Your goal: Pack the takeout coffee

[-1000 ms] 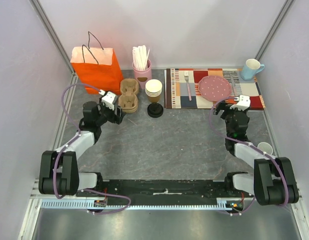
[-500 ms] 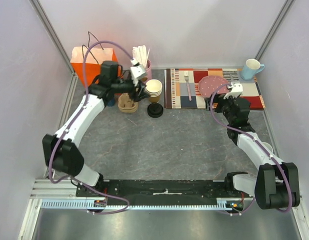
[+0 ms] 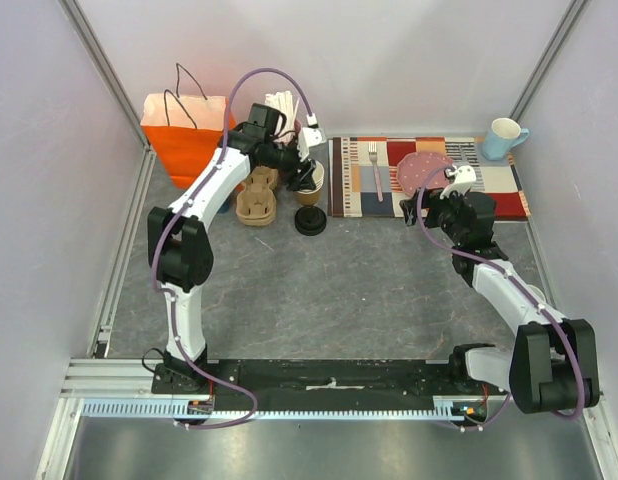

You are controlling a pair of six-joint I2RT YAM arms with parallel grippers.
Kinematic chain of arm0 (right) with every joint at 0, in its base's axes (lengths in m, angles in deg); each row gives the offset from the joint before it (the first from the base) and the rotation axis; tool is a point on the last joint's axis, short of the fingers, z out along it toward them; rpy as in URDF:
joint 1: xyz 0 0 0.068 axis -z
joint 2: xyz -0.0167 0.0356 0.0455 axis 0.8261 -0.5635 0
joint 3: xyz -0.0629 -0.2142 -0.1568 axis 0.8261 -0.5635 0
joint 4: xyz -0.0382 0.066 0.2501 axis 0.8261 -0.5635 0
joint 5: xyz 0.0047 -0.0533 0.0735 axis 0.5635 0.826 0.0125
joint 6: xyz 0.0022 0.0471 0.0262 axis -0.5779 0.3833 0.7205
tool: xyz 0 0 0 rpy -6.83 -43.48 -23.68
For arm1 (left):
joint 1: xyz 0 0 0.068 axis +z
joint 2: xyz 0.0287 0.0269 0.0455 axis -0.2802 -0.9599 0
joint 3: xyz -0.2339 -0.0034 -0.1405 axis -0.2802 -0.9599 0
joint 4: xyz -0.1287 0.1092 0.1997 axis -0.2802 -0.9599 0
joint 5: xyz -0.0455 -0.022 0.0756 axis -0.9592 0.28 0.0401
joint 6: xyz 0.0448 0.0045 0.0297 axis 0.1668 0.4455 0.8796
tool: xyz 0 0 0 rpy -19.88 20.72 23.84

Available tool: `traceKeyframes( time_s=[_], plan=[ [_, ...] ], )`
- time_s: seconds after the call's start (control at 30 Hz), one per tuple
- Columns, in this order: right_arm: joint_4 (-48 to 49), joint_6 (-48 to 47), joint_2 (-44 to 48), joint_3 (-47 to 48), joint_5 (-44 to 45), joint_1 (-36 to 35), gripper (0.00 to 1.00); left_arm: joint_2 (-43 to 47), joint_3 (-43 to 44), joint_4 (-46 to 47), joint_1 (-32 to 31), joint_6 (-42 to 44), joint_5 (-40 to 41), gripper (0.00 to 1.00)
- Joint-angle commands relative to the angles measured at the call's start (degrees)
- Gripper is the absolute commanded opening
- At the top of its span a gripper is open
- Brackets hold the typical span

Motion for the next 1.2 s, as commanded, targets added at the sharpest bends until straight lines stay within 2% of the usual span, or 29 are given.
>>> traceKeyframes(
  time_s=[0.0,0.27,0.67,1.03,1.17],
  plan=[
    [1.1,-0.5,-1.6,3.0,-1.4,-0.3,0.98,-1.9,3.1,-1.7,-1.4,5.2,4.1,0.62],
    [1.0,-0.7,-3.2,3.6,-1.4,-0.3,0.98,-5.6,5.6,-0.3,-1.5,6.8,7.9,0.55],
    [1.1,-1.0,-3.6,3.5,-1.0,-0.2,0.98,-7.3,6.9,-0.4,-1.6,7.4,9.5,0.42],
    [1.0,-1.1,-3.7,3.4,-1.0,-0.3,0.98,-8.1,7.1,-2.8,-1.6,8.4,9.6,0.41],
    [1.1,-1.1,-3.7,3.4,-1.0,-0.3,0.98,-8.4,7.1,-3.2,-1.7,8.9,9.7,0.35]
  ],
)
